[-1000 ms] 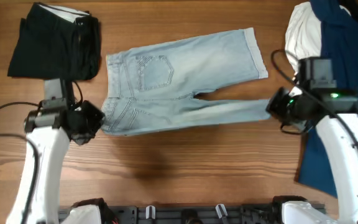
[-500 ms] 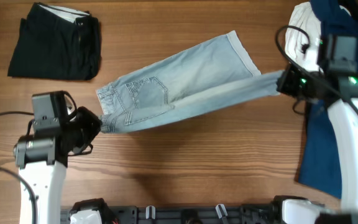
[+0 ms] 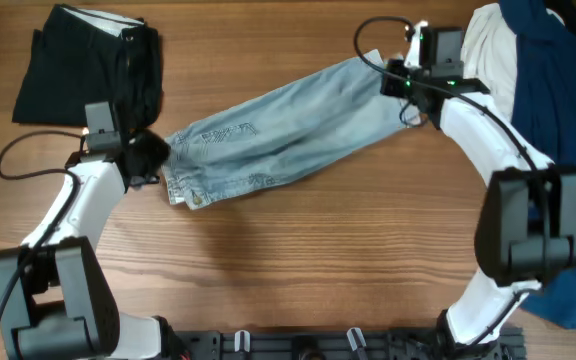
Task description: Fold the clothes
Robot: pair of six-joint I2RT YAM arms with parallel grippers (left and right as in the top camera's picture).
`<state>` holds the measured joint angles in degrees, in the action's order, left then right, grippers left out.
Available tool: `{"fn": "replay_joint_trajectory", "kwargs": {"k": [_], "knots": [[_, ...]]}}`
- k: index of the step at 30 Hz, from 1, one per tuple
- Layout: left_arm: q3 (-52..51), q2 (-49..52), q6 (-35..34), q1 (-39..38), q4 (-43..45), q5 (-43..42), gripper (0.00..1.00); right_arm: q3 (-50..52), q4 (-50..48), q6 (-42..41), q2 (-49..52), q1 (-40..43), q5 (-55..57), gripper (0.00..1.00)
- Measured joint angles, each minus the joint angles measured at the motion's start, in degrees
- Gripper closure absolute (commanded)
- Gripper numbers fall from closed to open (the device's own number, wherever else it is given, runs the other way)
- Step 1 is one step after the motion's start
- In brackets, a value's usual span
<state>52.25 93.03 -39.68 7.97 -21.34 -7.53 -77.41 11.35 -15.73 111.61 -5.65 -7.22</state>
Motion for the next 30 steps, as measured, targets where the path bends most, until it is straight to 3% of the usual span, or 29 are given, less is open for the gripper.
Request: {"fn": "replay_joint_trajectory", "kwargs": {"k": [6,9,13,16,18,19,23,30], "knots": [[0.1,0.1,0.0,0.3,10.4,0.8,0.01,-0.1,-6.8,0.3,2.5,-1.1,0.4,0.01],[0.1,0.0,0.0,0.3,9.2,0.6,0.01,-0.1,-2.6,1.5,2.2,-1.1,0.2,0.01],[0.2,-2.3,3.0,0.3,1.1,-0.7,0.00,-0.3,6.4,6.6,-1.1,-1.0,0.9,0.04],[0.5,-3.0,6.1,-0.4,-7.2,-1.6,0.01,-0.4,11.6,10.8,-1.2,-0.9,0.7,0.40],[0.5,-3.1,7.3,-1.7,-8.0,-1.8,0.01,-0.4,11.8,11.8,-0.4,-1.0,0.3,0.84],[0.5,-3.1,7.7,-2.3,-8.0,-1.8,0.01,-0.4,12.3,12.3,0.7,-1.0,0.2,0.95],[0.5,-3.1,8.6,-2.8,-8.1,-1.7,0.01,-0.4,16.6,10.8,4.7,-0.9,0.5,0.96],[0.5,-3.1,12.4,-2.8,-14.4,-1.8,0.00,0.3,31.1,-5.3,4.8,-0.1,3.0,0.96]]}}
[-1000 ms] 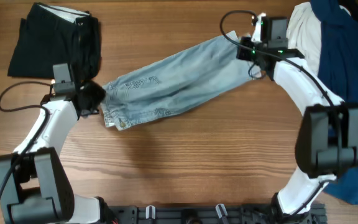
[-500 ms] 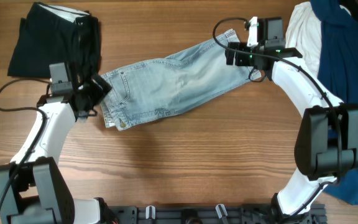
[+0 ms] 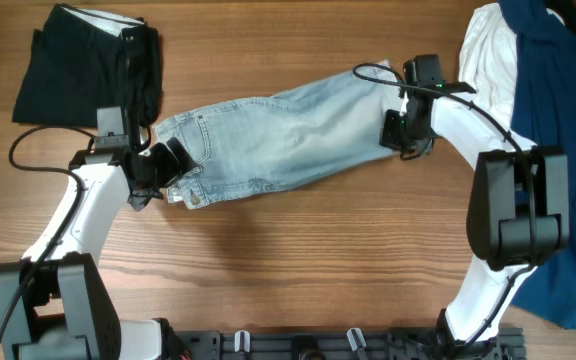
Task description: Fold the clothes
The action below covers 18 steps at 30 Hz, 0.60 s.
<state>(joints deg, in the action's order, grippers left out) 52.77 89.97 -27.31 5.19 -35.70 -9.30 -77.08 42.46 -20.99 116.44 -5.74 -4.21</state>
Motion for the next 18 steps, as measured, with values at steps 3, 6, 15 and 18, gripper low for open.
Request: {"fn": "replay_joint_trajectory", "kwargs": {"k": [3,6,15,18], "knots": [[0.0,0.0,0.3,0.0,0.1,0.0,0.00,-0.1,4.3,-4.8,-0.1,0.0,-0.5,0.96],[0.0,0.0,0.7,0.0,0.2,0.0,0.00,0.0,5.2,-4.2,-0.2,-0.2,-3.5,0.96],[0.0,4.6,10.4,0.0,8.0,0.7,0.01,1.2,2.0,7.6,-16.6,2.8,-8.9,0.74],[0.0,8.7,14.6,1.3,9.6,1.3,0.00,1.2,-2.6,9.9,-14.4,3.1,-8.9,0.91]]}}
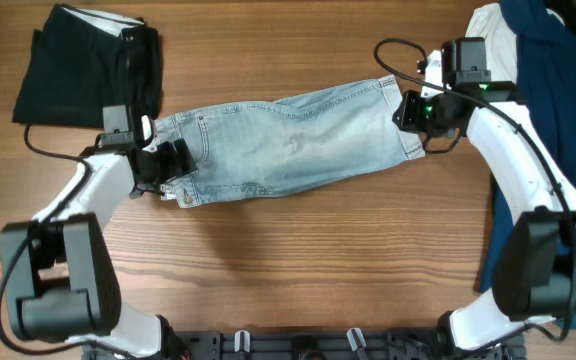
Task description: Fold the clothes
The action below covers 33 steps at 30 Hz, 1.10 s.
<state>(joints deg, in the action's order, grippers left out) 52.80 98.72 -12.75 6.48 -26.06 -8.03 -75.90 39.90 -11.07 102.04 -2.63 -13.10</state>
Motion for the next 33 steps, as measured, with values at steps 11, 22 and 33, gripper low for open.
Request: {"fn": "replay_joint_trajectory", "kwargs": {"k": [11,22,33], "knots": [[0.0,0.1,4.9,2.9,3.9,-2.6,0.07,-0.6,-6.8,0.5,15.6,0.1,1.7,0.95],[1.9,4.9,6.3,-0.2,6.5,-6.1,0.96,-0.9,-6.8,-0.9,16.0,1.5,-0.8,0.96],[2.8,1.7,1.5,-1.4,-5.8,-6.7,0.96,-8.8,5.0,3.5,18.3,3.2,-5.0,0.96]]}}
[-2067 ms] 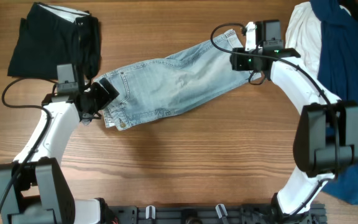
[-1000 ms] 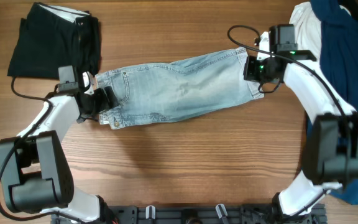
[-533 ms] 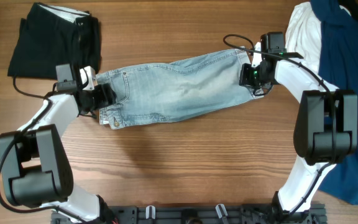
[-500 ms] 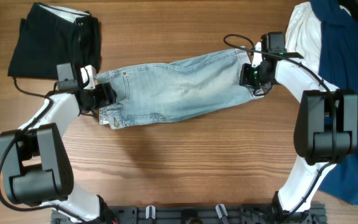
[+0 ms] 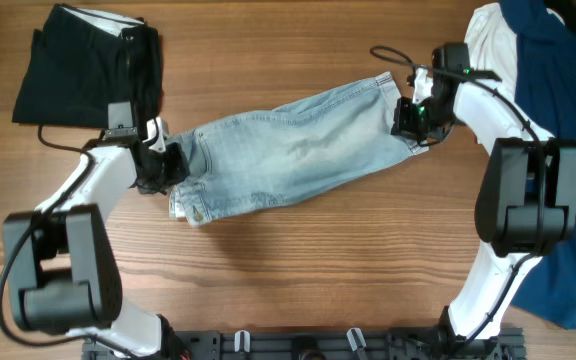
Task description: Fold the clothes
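Note:
Light blue jeans [image 5: 293, 150] lie folded lengthwise across the table, slanting from the waistband at lower left up to the leg ends at upper right. My left gripper [image 5: 171, 166] sits at the waistband end and appears shut on the denim there. At the leg-end side my right gripper [image 5: 408, 122] presses the hem, apparently shut on it. A folded black garment [image 5: 83, 65] lies at the back left.
A pile of dark blue cloth [image 5: 558, 130] and a white garment [image 5: 493, 55] fills the right side, running down the right edge. Bare wooden table [image 5: 298, 270] lies in front of the jeans.
The jeans have gone from nearly level to slanted, waistband lower and shifted right. My left gripper moved slightly right and down with it; the right gripper shifted a little left at the hem.
The jeans first lay slanted with both grippers at their ends. Then they were drawn lower and more level, and straightened nearly horizontal. Now they slant again, the waistband bunched by my left gripper, both grippers still at the ends.

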Robot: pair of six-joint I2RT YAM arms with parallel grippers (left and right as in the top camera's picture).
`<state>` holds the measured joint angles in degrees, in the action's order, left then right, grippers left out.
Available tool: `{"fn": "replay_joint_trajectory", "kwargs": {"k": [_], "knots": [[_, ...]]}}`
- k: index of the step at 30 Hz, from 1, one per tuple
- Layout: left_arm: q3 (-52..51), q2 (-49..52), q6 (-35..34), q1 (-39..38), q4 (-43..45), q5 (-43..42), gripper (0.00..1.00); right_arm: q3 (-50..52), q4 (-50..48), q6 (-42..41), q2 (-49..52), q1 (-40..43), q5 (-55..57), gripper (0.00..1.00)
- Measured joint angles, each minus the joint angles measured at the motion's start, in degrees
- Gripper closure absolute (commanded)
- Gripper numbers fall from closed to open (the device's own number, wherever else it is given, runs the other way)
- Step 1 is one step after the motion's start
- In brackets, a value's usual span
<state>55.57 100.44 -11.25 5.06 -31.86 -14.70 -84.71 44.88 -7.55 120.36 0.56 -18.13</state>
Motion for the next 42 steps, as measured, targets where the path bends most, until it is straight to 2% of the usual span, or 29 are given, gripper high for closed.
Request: {"fn": "replay_joint_trajectory", "kwargs": {"k": [5,9,12,21,25,29,35,42], "knots": [[13.8,-5.2,3.7,0.2,-20.8,0.0,0.96,-8.6,7.9,4.1,0.1,0.0,-1.9,0.91],[22.5,-5.6,7.5,0.2,-28.0,0.3,0.96,-8.9,9.5,6.0,0.1,0.0,-2.5,0.91],[26.6,-5.6,9.2,0.2,-30.2,1.6,0.96,-8.9,9.6,6.4,0.1,-0.1,-2.5,0.94],[33.2,-5.6,12.1,0.2,-31.2,7.1,0.96,-3.1,3.9,6.1,0.6,-7.6,-2.8,0.96],[38.8,-5.6,12.3,0.2,-33.1,6.5,0.96,-0.1,0.1,5.2,0.6,-7.6,-2.9,0.96],[39.9,-5.6,11.1,-0.6,-33.4,2.8,0.96,2.1,-2.6,4.0,1.6,-7.5,-3.4,0.96],[39.9,-2.9,7.0,-8.7,-31.1,2.2,0.96,2.1,-4.1,3.5,1.6,-7.5,-8.0,0.96],[39.9,3.0,1.5,-16.6,-20.1,1.3,0.96,1.8,-4.2,3.3,-0.2,-4.2,-10.6,0.96]]}}
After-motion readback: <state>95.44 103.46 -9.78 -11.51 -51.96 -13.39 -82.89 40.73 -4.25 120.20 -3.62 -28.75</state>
